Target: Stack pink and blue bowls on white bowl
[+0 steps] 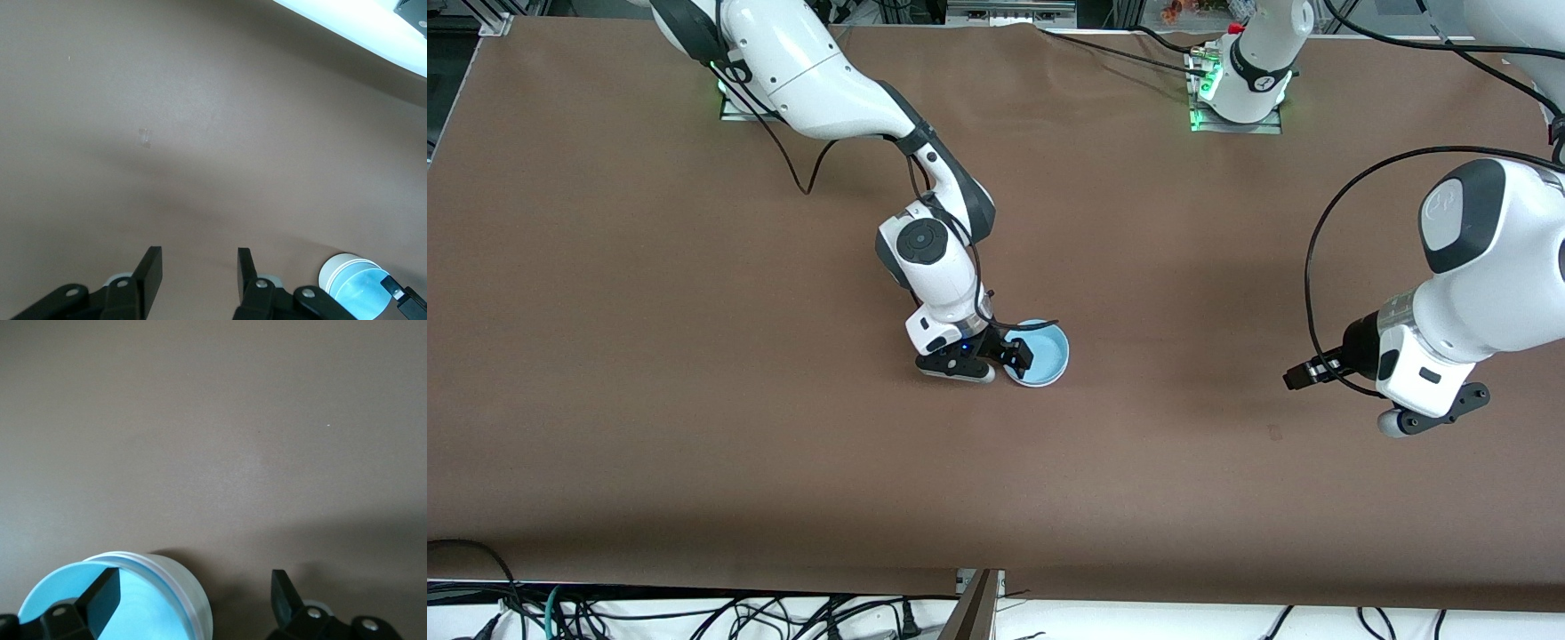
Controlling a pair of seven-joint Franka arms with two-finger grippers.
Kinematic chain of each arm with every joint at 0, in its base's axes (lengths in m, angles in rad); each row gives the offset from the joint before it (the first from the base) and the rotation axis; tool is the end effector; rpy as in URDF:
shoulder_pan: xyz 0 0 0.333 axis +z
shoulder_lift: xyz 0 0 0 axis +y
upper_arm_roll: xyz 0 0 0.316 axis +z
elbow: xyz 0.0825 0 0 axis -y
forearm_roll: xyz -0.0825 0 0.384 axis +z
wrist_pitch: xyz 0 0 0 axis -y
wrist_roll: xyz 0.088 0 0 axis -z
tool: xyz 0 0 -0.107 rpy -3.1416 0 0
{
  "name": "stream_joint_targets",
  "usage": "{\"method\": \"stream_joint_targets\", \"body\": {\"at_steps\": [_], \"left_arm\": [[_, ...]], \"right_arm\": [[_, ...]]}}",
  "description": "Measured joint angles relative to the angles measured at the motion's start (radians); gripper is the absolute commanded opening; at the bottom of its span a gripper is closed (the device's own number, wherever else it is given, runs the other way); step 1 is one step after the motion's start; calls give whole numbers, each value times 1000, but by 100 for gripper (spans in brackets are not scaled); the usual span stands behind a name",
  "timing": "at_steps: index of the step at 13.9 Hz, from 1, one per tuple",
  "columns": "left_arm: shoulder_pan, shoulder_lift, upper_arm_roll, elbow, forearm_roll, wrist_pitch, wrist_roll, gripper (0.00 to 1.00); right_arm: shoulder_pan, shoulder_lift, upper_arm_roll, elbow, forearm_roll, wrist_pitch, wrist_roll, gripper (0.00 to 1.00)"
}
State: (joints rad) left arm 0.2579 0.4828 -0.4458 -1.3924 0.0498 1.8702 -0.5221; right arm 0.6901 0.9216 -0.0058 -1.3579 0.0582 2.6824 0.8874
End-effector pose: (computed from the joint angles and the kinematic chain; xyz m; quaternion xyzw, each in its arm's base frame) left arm 0.6908 -0.0698 0.4561 0.9799 0.1831 -0.0074 0.0786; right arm 0.5968 0.4860 0.2071 -0.9722 0.1206 -0.1302 0.1527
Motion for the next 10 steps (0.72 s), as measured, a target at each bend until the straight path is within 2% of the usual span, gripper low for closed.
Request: {"method": "stream_joint_targets", "body": {"at_steps": [3,6,8,10], "left_arm": [[0,0,0,-1,0,0,0,54],[0,0,0,-1,0,0,0,54],[0,0,0,-1,0,0,0,54],[0,0,0,-1,0,0,0,54]], "right_arm": [[-4,-9,-3,10,0,-28,0,100],[-7,-79,-16,24,-1,-232,0,100],[-15,-142,-61,25,-8,-357,-9,100],[-27,-196,-136,25,-14,-500,-127,100]]}}
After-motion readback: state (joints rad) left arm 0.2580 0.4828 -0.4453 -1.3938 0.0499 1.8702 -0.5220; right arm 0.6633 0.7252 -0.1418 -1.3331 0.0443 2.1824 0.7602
